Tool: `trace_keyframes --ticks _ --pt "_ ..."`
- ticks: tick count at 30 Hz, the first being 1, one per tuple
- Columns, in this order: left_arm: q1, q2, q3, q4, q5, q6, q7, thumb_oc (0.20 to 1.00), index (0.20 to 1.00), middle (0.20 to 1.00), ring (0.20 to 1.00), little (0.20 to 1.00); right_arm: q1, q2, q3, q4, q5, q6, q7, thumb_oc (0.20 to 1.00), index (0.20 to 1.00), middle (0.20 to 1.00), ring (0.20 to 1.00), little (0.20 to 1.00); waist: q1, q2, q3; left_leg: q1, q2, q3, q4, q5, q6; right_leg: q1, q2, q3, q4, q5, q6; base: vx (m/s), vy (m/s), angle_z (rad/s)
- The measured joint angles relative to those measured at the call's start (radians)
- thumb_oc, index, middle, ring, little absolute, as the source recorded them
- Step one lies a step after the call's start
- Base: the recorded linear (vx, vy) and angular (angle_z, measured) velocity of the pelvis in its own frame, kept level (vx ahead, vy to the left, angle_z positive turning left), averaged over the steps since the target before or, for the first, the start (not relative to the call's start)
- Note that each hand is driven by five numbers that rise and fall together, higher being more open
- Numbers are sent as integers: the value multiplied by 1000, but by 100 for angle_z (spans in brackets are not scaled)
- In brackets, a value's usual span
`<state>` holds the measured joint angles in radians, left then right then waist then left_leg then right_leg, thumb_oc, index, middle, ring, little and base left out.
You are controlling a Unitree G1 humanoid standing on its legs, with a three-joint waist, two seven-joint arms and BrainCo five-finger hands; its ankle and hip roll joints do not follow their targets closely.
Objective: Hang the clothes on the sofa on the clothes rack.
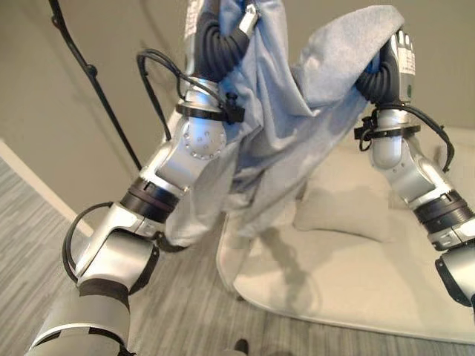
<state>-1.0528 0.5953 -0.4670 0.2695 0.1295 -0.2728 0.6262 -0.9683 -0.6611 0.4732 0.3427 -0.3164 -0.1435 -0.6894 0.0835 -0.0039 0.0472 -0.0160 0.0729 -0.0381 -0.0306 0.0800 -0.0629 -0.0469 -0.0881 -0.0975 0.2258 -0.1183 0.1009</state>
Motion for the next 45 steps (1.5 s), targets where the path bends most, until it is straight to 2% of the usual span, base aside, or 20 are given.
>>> trace_keyframes --ticks 6,14,16,17,18,20,22,25,26,28,30,31,32,33,34,35,36,38,41,45 --pt "1 -31 0 -2 0 -2 -4 200 200 200 200 200 1 -20 0 -10 0 0 -1 200 200 200 200 200 -29 45 -61 -1 -2 -10 -2 13 7 24 2 -15 -39 17 2 -25 -15 5" --pt "3 -50 -17 -1 0 -3 -13 200 200 200 200 200 2 -31 0 -9 0 0 -3 200 200 200 200 200 -42 37 -66 -21 6 -33 28 16 -2 28 0 -29 -40 19 -1 -66 124 8" --pt "-1 -52 -21 17 -1 -10 -10 200 200 200 200 200 5 -40 -5 -4 1 -4 -6 200 200 200 200 200 -54 -2 -57 -92 23 -29 84 -20 -57 -11 -31 -32 -27 44 -39 -19 249 8" --pt "-2 -57 -35 29 -1 -15 -6 200 200 200 200 200 30 -39 -33 2 0 -12 -11 200 200 200 200 200 -64 -30 -55 -126 30 -35 127 -56 -106 -13 -49 -44 -26 55 -29 70 371 22" --pt "-3 -46 -41 39 -2 -5 -7 200 200 200 200 200 36 -42 -38 12 4 5 -15 200 200 200 200 200 -77 -75 -40 -139 90 -2 140 -59 -87 -15 -87 -37 -48 67 -21 99 509 17" --pt "-3 -44 -40 38 -2 -3 -7 200 200 200 200 200 37 -51 -37 4 3 6 -21 200 200 200 200 200 -89 -69 -41 -129 227 5 111 -59 -96 7 -86 -30 -113 101 -1 106 412 0" --pt "0 -50 -42 40 -2 -8 -4 200 200 200 200 200 42 -52 -38 -1 2 4 -23 200 200 200 200 200 -107 -56 -39 -83 280 -7 80 -58 -95 39 -108 -22 -147 116 30 158 552 11" --pt "6 -66 -56 51 -2 -7 -2 200 200 200 200 200 65 -93 -50 -24 1 3 -22 200 200 200 200 200 -96 10 -65 -30 226 -93 69 -69 -106 59 -166 -13 -192 150 110 97 501 8" --pt "11 -81 -52 49 -2 -8 -1 200 200 200 200 200 127 -72 -62 -38 1 3 -21 200 200 200 200 200 -106 -48 -61 -8 108 -62 75 -77 -158 86 -269 -15 -210 201 123 32 397 12" --pt "7 -77 -56 50 -7 -7 -1 200 200 200 200 200 150 -42 -62 -52 -1 9 -8 200 200 200 200 200 -88 -96 -52 -65 60 -61 164 -130 -110 65 -322 -13 -207 281 90 -25 546 10" --pt "8 -74 -69 56 -7 -8 4 200 200 200 200 200 165 -5 -79 -71 -4 6 -8 200 200 200 200 200 -80 -134 -56 -76 1 -43 180 -118 -77 33 -351 -14 -179 352 75 -95 521 5" --pt "7 -67 -80 64 -7 -8 7 200 200 200 200 200 167 16 -98 -101 -7 11 -10 200 200 200 200 200 -85 -131 -52 -117 -28 -12 231 -130 -36 -12 -378 -7 -136 394 36 -63 276 10" --pt "8 -65 -85 64 -4 -4 -2 200 200 200 200 200 167 22 -110 -121 -10 8 -21 200 200 200 200 200 -86 -104 -43 -134 -27 11 228 -137 -11 -34 -403 -14 -123 431 48 -25 299 10" --pt "13 -64 -88 58 0 -2 -4 200 200 200 200 200 169 21 -106 -113 -22 4 -25 200 200 200 200 200 -80 -90 -36 -121 -50 37 205 -123 8 -42 -402 -25 -122 430 96 -35 440 5" --pt "13 -58 -85 49 4 -1 -4 200 200 200 200 200 167 18 -106 -105 -32 14 -22 200 200 200 200 200 -67 -80 -36 -121 -70 39 185 -116 29 -37 -387 -76 -125 467 88 -11 464 -12" --pt "13 -51 -82 31 8 -1 -3 200 200 200 200 200 168 13 -108 -106 -34 27 -23 200 200 200 200 200 -61 -73 -34 -104 -90 41 147 -97 57 -42 -383 -55 -109 468 81 -29 392 16" --pt "14 -51 -81 21 10 -1 -3 200 200 200 200 200 171 7 -109 -104 -37 29 -23 200 200 200 200 200 -72 -58 -27 -87 -87 15 113 -73 91 -43 -347 2 -65 382 141 -28 305 22" --pt "15 -45 -70 -4 11 -1 -11 200 200 200 200 200 139 -1 -93 -82 -37 31 -19 200 200 200 200 200 -58 -33 -22 -29 -54 21 -2 -8 99 -54 -188 22 -29 170 139 -3 135 5" --pt "69 -49 -31 -32 10 0 -17 200 200 200 200 200 123 -5 -91 -82 -37 19 -20 200 200 200 200 200 -68 -38 -25 6 -74 16 -59 21 80 26 -65 30 -193 137 61 20 72 6" --pt "118 -95 -31 -22 10 7 -25 200 200 200 200 200 128 -42 -60 -47 -37 27 -6 200 200 200 200 200 -78 -30 -25 19 -75 -3 -60 28 69 74 -35 107 -255 140 66 52 -17 11"
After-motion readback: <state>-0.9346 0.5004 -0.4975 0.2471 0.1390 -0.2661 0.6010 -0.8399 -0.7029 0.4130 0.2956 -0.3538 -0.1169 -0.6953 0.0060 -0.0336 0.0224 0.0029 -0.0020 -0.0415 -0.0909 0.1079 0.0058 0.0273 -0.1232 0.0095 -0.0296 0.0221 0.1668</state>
